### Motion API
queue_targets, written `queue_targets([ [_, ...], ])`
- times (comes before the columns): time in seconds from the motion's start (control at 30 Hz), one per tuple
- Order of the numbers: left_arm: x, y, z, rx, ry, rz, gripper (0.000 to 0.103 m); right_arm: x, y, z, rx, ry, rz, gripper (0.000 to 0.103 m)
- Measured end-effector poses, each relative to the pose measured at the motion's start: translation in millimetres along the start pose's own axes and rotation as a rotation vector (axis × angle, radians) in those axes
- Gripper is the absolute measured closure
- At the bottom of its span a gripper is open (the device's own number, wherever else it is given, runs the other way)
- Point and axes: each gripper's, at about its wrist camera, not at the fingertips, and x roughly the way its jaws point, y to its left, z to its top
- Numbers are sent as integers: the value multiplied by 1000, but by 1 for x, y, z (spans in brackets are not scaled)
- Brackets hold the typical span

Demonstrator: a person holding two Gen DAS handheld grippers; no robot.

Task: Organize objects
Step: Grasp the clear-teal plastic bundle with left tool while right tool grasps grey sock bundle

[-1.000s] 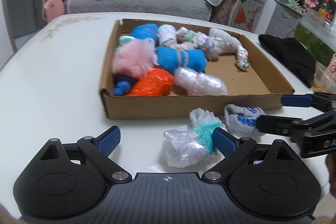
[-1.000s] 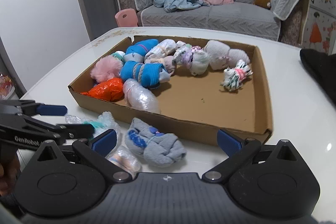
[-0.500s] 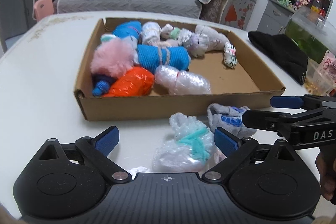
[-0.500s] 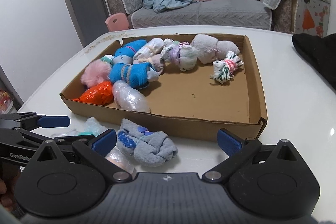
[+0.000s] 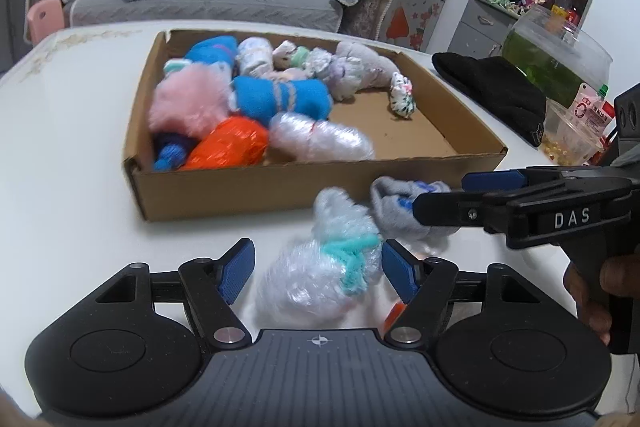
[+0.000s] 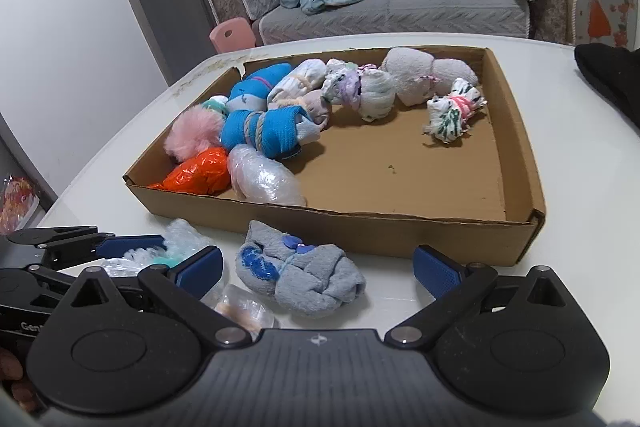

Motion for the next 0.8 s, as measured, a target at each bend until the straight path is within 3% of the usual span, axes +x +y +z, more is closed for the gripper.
queue_targets([
  [0.3, -4, 8, -4, 22, -2, 34, 30, 18, 10, -1, -26, 41, 19, 8],
  [0.43, -4, 2, -12, 76, -20, 67, 34, 16, 18, -4, -96, 37, -12, 39],
  [0.63, -8, 0, -13, 92, -19, 82, 44, 8, 13, -7, -95, 25, -2, 44],
  [0.8, -11, 1, -8, 92, -16, 101, 46, -10, 1, -7, -78, -14, -6, 45],
])
